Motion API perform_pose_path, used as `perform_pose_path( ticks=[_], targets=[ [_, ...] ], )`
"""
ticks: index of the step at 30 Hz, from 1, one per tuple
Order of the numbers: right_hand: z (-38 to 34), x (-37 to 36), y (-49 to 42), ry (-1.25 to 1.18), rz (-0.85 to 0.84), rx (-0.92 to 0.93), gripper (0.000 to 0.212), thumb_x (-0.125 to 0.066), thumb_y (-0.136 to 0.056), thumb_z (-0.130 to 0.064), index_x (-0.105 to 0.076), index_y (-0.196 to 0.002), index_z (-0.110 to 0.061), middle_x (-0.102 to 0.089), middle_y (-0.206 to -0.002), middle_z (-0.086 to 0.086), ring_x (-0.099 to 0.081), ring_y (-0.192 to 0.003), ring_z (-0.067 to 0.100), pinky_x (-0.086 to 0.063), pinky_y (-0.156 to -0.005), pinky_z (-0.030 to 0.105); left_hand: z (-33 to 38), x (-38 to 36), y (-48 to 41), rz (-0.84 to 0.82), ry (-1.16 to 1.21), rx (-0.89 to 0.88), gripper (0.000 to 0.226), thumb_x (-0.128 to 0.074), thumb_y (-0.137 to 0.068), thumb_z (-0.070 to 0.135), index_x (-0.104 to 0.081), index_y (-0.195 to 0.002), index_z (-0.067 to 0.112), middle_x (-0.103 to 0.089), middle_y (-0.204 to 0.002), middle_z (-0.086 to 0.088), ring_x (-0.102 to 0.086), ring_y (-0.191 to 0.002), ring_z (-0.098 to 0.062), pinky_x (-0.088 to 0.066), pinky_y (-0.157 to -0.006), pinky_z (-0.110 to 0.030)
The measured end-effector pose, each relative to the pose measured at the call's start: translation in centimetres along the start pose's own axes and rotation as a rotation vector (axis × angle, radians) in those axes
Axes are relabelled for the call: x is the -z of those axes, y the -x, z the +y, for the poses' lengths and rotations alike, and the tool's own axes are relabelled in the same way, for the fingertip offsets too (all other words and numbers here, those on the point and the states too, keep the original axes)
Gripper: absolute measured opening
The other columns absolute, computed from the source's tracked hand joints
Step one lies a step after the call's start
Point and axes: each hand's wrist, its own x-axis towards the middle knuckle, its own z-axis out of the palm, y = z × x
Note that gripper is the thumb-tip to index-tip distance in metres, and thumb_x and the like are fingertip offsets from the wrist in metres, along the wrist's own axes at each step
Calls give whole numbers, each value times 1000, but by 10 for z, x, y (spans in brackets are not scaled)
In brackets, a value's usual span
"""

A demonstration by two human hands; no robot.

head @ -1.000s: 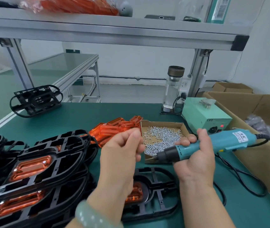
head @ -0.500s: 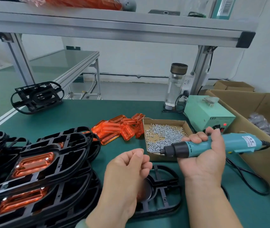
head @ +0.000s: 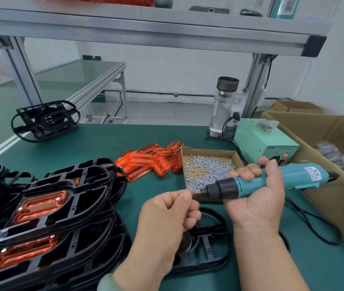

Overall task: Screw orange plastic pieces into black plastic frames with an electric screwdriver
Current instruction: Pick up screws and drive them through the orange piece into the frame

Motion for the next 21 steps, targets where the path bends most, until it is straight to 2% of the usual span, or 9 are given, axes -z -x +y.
perform_pose_path(
  ticks=[3, 9, 17, 21],
  targets=[
    [0, 0, 0, 4, -8, 5, 10, -54, -92, -29, -53, -85, -22, -44, -56, -11, -43, -44, 4, -44, -53, 18, 0, 0, 1, 1, 35, 22, 12, -59, -91, 12, -67, -85, 6, -69, -63, -3, -62, -54, -8, -51, -51, -16],
    [0, 0, 1, 8, -11, -1, 12, -51, -97, -26, -53, -86, -21, -45, -56, -11, -43, -44, 4, -45, -53, 18, 0, 3, 0, -8, -63, -28, 14, -60, -91, 13, -69, -81, 11, -70, -64, -3, -62, -56, -9, -51, -52, -16],
    [-1, 0, 2, 5, -77, -14, 8, -51, -94, -25, -54, -87, -22, -45, -56, -11, -43, -44, 3, -43, -54, 18, 2, 2, 2, 12, -155, -59, 20, -63, -89, 17, -70, -71, 12, -69, -62, -3, -62, -53, -10, -49, -50, -16],
    [0, 0, 2, 8, -88, -10, 4, -54, -91, -25, -55, -88, -22, -45, -57, -11, -43, -44, 3, -43, -54, 19, 1, 2, 3, 27, -148, -55, 17, -64, -88, 17, -71, -73, 13, -70, -63, -3, -61, -53, -8, -49, -50, -16]
  ],
)
